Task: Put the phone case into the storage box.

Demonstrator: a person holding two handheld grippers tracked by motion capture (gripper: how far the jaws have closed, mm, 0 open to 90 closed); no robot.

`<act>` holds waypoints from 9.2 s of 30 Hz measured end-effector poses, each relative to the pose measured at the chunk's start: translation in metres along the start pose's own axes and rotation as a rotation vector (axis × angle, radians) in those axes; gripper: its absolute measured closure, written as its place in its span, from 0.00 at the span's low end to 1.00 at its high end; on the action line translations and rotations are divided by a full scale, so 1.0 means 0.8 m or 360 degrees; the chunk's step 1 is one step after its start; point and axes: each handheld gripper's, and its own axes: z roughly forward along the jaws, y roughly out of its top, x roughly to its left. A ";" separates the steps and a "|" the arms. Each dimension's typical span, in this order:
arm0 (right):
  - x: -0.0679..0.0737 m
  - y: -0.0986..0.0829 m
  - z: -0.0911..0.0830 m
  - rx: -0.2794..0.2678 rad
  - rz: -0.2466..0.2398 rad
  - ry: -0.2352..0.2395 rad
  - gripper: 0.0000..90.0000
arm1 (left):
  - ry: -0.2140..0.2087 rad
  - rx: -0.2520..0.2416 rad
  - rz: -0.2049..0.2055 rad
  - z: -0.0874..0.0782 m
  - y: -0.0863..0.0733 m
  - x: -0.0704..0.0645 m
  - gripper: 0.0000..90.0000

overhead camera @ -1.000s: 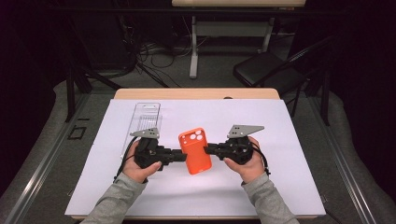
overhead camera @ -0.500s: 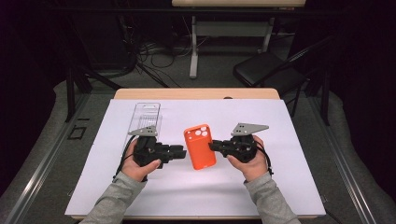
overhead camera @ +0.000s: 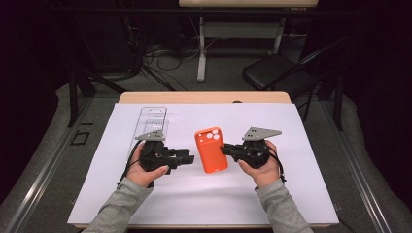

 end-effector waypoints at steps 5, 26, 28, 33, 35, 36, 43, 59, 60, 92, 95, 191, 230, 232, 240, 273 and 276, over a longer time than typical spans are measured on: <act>-0.001 -0.001 0.000 0.0004 -0.0007 -0.0048 0.92 | 0.0088 -0.0049 0.0012 -0.002 0.000 0.006 0.53; 0.009 -0.003 0.006 0.0020 0.0010 -0.0225 0.92 | 0.0355 -0.0065 0.0208 -0.015 0.008 0.003 0.50; 0.012 -0.003 0.006 0.0016 0.0015 -0.0239 0.92 | 0.0383 -0.0062 0.0202 -0.017 0.008 0.002 0.50; 0.019 -0.003 0.007 0.0011 0.0024 -0.0280 0.92 | 0.0398 -0.0088 0.0231 -0.021 0.011 -0.001 0.46; 0.021 -0.003 0.008 0.0004 0.0029 -0.0289 0.92 | 0.0426 -0.0096 0.0251 -0.022 0.011 -0.004 0.43; 0.023 -0.003 0.009 -0.0001 0.0031 -0.0299 0.92 | 0.0435 -0.0098 0.0263 -0.022 0.012 -0.005 0.43; 0.031 -0.007 0.016 -0.0028 0.0051 -0.0350 0.92 | 0.0519 -0.0122 0.0330 -0.021 0.013 -0.016 0.40; 0.046 -0.013 0.032 0.0028 0.0057 -0.0358 0.92 | 0.0558 -0.0086 0.0418 -0.012 0.014 -0.036 0.41; 0.047 -0.014 0.033 0.0025 0.0055 -0.0360 0.92 | 0.0563 -0.0085 0.0418 -0.011 0.014 -0.036 0.41; 0.073 -0.016 0.048 0.0079 -0.0070 -0.0325 0.92 | 0.0699 0.0002 0.0494 -0.008 0.011 -0.041 0.62; 0.074 -0.017 0.048 0.0086 -0.0071 -0.0321 0.92 | 0.0703 0.0018 0.0504 -0.007 0.011 -0.042 0.65; 0.079 -0.019 0.055 0.0094 -0.0075 -0.0244 0.91 | 0.0824 0.0125 0.0505 -0.011 0.011 -0.052 0.90; 0.069 -0.011 0.044 0.0007 -0.0077 -0.0230 0.70 | 0.0870 0.0104 0.0450 -0.023 0.010 -0.025 0.90; 0.067 -0.010 0.042 0.0001 -0.0081 -0.0243 0.70 | 0.0876 0.0099 0.0452 -0.024 0.010 -0.023 0.90; 0.059 -0.008 0.036 -0.0017 -0.0094 -0.0274 0.69 | 0.0872 0.0063 0.0451 -0.030 0.011 -0.018 0.90; 0.051 -0.026 0.010 -0.0066 -0.0189 -0.0393 0.55 | 0.0837 -0.0002 0.0454 -0.040 0.012 -0.009 0.90; 0.050 -0.031 0.004 -0.0073 -0.0180 -0.0410 0.52 | 0.0835 -0.0003 0.0459 -0.040 0.012 -0.009 0.90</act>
